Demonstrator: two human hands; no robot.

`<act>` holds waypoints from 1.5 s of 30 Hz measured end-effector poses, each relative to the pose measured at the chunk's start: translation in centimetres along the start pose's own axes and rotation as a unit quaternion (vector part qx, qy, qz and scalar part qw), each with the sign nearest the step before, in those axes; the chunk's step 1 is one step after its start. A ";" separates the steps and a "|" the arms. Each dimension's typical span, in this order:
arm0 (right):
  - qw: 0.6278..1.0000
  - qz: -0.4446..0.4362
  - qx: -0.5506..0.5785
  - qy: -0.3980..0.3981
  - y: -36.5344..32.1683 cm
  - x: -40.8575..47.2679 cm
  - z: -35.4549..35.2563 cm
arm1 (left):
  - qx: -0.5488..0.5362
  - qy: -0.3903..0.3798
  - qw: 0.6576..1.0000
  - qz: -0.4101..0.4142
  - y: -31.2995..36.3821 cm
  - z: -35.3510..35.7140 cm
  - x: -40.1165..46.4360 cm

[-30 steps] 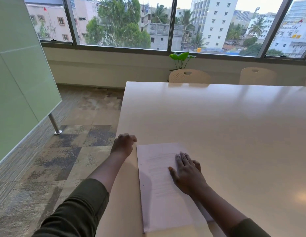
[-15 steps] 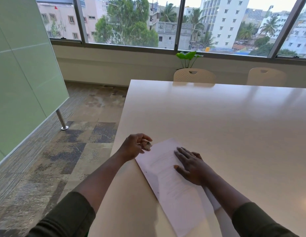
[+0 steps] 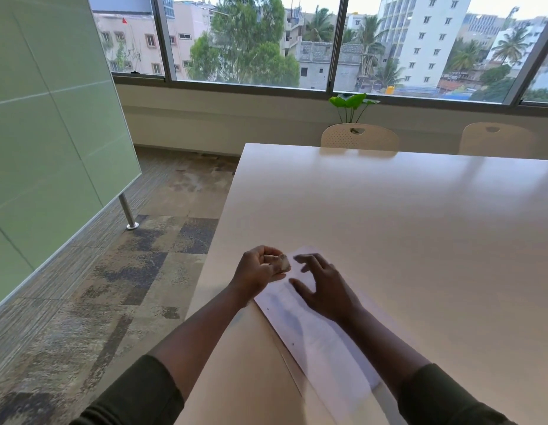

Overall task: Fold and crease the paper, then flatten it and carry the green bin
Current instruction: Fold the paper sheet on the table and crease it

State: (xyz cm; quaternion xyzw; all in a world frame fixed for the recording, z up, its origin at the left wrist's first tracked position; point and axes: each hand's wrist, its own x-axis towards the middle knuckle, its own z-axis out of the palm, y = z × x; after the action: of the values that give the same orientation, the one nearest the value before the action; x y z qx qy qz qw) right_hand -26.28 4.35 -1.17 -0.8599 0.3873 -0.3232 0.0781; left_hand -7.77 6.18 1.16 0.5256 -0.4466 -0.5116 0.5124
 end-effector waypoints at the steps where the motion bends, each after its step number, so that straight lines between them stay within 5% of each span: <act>1: 0.999 0.001 0.034 0.002 -0.5 0.2 0.5 | -0.003 0.002 1.000 -0.005 -0.1 0.4 -0.1; 8: 0.992 0.032 0.113 0.037 -0.7 0.4 1.2 | -0.003 -0.008 0.999 -0.038 -0.2 0.2 -1.1; 11: 0.986 0.058 0.150 0.052 -1.0 0.4 1.1 | 0.092 -0.005 0.996 -0.002 -0.3 -0.3 -1.5; 13: 0.982 0.095 0.151 0.067 -0.8 0.5 1.0 | 0.291 0.013 0.954 0.072 -0.3 -1.0 -1.8; 15: 0.979 0.127 0.141 0.068 -0.2 0.4 1.0 | 0.460 -0.002 0.877 0.140 -0.4 -1.9 -2.3; 18: 0.983 0.128 0.123 0.054 0.3 0.0 1.1 | 0.605 -0.064 0.780 0.145 -1.2 -3.5 -3.1; 20: 0.988 0.108 0.104 0.046 0.1 -0.2 1.2 | 0.641 -0.089 0.754 0.109 -1.9 -4.1 -3.6; 28: 0.995 -0.014 0.079 -0.062 -2.7 0.2 2.4 | 0.667 -0.094 0.736 0.062 -3.6 -4.5 -4.1; 32: 0.998 0.038 0.046 -0.032 -2.1 0.4 2.4 | 0.674 -0.078 0.730 0.078 -4.1 -4.6 -4.2; 37: 0.993 -0.035 0.033 -0.106 -3.4 -0.1 2.6 | 0.679 -0.078 0.725 0.086 -4.4 -4.7 -4.1; 40: 0.998 0.029 0.027 -0.044 -2.4 0.0 2.6 | 0.678 -0.073 0.726 0.089 -4.4 -4.7 -4.2; 45: 0.991 -0.032 0.023 -0.126 -3.1 -0.5 2.2 | 0.681 -0.071 0.722 0.095 -4.5 -4.8 -4.1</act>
State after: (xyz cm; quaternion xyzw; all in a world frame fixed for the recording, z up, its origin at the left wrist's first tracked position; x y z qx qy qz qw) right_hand -23.23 6.62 -1.95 -0.9038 0.3393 -0.2229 0.1354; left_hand -3.59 11.02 -3.23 0.6501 -0.7574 -0.0538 0.0288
